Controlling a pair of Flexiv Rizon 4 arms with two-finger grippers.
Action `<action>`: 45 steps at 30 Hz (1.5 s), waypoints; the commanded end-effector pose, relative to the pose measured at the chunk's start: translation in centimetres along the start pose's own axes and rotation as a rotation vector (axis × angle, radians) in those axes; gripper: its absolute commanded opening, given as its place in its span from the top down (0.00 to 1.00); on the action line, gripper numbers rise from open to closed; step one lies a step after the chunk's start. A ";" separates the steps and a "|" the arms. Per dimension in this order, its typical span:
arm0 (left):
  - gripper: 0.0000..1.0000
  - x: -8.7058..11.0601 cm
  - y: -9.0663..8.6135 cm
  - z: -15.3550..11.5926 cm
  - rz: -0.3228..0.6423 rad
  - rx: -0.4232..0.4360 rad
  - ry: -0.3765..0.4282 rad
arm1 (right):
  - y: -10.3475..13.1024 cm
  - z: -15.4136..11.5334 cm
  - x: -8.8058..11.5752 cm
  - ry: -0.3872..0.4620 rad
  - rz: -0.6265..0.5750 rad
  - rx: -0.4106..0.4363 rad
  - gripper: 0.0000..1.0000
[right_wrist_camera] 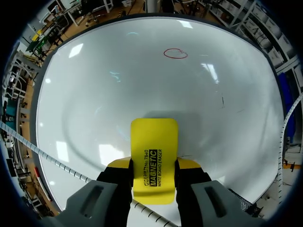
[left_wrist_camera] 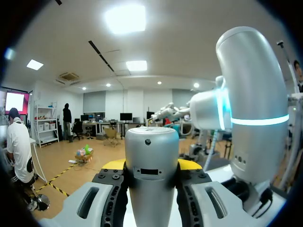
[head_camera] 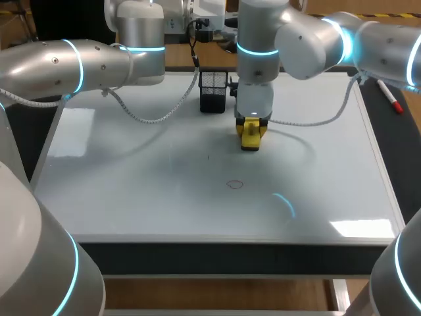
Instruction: Pick up the inspection probe, press it on each red-marked spot on the whiteboard one by one, put down the probe, pick up the eraser, and wipe off all the red marks.
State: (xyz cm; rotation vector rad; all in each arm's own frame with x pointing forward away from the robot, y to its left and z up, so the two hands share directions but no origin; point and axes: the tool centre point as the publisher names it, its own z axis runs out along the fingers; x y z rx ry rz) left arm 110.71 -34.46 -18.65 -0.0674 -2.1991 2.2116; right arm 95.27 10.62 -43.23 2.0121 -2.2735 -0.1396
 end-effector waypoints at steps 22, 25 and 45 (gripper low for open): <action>1.00 -0.1 -0.1 0.0 -0.001 -0.001 0.002 | 1.1 -2.2 7.0 -0.012 0.098 0.044 1.00; 1.00 -0.1 -0.1 0.0 -0.001 -0.001 0.002 | 1.2 -2.5 8.4 -0.019 0.130 0.053 1.00; 1.00 -0.1 -0.1 0.0 -0.001 -0.001 0.002 | 3.7 -3.7 19.5 -0.068 0.360 0.077 1.00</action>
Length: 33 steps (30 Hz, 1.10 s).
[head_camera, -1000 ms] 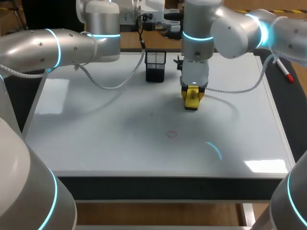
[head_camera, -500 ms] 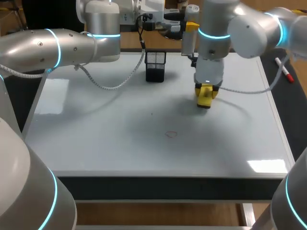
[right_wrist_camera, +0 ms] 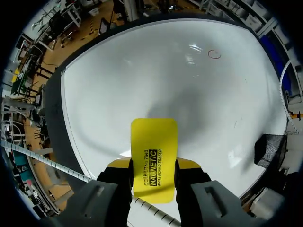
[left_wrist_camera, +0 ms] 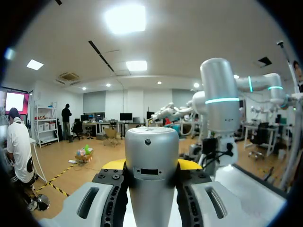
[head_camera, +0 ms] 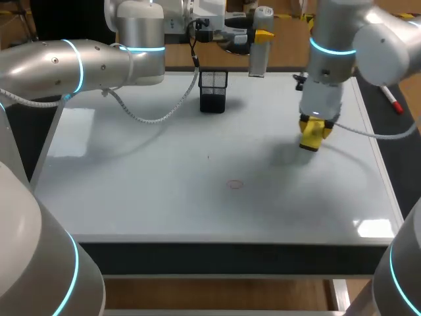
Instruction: Pick up the inspection probe, press it on each red-marked spot on the whiteboard one by one, put down the probe, pick up the eraser, and wipe off all the red marks.
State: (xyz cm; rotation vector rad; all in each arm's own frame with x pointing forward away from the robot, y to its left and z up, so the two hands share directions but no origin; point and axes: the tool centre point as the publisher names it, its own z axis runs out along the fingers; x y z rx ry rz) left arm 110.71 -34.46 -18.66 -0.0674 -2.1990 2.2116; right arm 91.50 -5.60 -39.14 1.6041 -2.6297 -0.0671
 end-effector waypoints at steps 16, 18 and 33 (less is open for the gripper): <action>1.00 -0.1 -0.1 0.0 -0.001 -0.001 0.002 | 0.2 -0.5 6.0 -0.058 0.062 0.005 1.00; 1.00 -0.1 -0.1 0.0 -0.001 -0.001 0.002 | 0.2 -0.5 6.0 -0.058 0.062 0.005 1.00; 1.00 -0.1 -0.1 0.0 -0.001 -0.001 0.002 | 0.2 -0.5 6.0 -0.058 0.062 0.005 1.00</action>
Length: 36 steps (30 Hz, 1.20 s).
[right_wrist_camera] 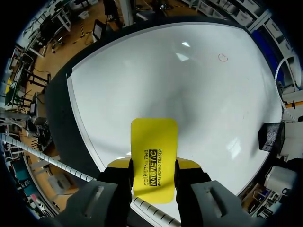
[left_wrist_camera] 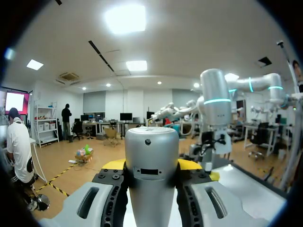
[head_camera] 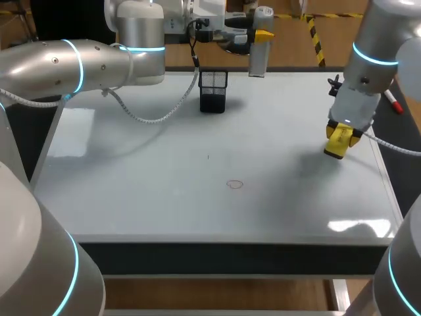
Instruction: Pick up the inspection probe, press it on each red-marked spot on the whiteboard one by one, put down the probe, pick up the eraser, and wipe off all the red marks.
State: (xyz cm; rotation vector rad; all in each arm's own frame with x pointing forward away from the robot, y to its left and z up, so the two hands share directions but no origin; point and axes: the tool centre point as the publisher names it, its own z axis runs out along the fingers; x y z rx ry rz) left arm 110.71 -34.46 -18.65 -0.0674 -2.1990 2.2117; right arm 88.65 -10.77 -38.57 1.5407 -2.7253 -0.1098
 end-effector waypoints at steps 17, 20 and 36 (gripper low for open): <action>1.00 4.3 -1.0 0.2 0.036 0.002 0.027 | 0.0 -0.1 0.1 0.002 -0.002 0.002 1.00; 1.00 5.9 -1.6 -0.1 0.049 0.004 0.034 | 0.0 -0.1 0.1 0.002 -0.002 0.002 1.00; 1.00 15.5 -2.8 -2.5 0.087 0.034 0.106 | 0.0 -0.1 0.1 0.002 -0.002 0.002 1.00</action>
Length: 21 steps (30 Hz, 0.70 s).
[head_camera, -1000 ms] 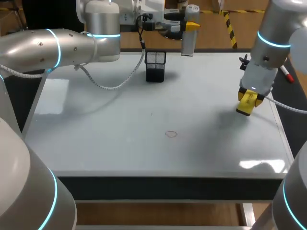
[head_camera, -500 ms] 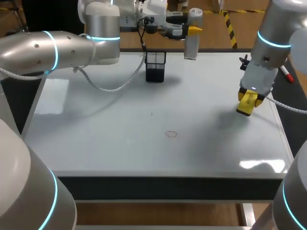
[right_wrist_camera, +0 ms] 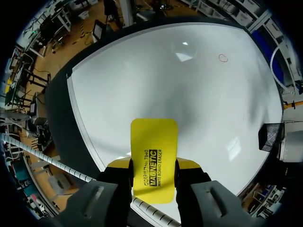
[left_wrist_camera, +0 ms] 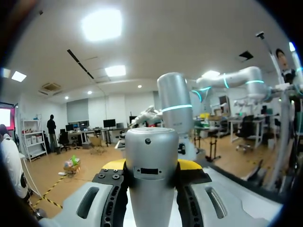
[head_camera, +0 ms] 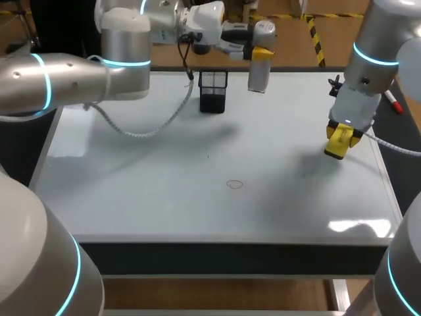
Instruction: Pick up the inspection probe, press it on each red-marked spot on the whiteboard one by one, put down the probe, pick up the eraser, and wipe off all the red marks.
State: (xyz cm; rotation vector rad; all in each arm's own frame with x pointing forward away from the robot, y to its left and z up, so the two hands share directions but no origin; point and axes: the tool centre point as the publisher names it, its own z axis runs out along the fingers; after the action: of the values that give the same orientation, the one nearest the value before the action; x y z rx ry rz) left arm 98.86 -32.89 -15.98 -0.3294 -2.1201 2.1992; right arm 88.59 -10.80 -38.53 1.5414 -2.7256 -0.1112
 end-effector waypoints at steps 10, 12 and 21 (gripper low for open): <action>1.00 9.1 2.3 -1.6 -0.041 -0.002 0.064 | -0.1 0.0 0.0 0.003 -0.002 0.002 1.00; 1.00 10.2 2.8 -1.8 -0.034 -0.001 0.085 | -0.1 0.0 0.0 0.003 -0.002 0.002 1.00; 1.00 14.4 4.8 -2.6 -0.081 -0.011 0.154 | -0.1 0.0 0.0 0.003 -0.002 0.002 1.00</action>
State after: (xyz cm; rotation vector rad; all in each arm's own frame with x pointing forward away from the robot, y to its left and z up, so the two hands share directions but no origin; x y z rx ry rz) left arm 86.36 -28.30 -22.06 -0.4011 -2.0346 2.0449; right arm 88.60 -10.79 -38.53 1.5414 -2.7252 -0.1108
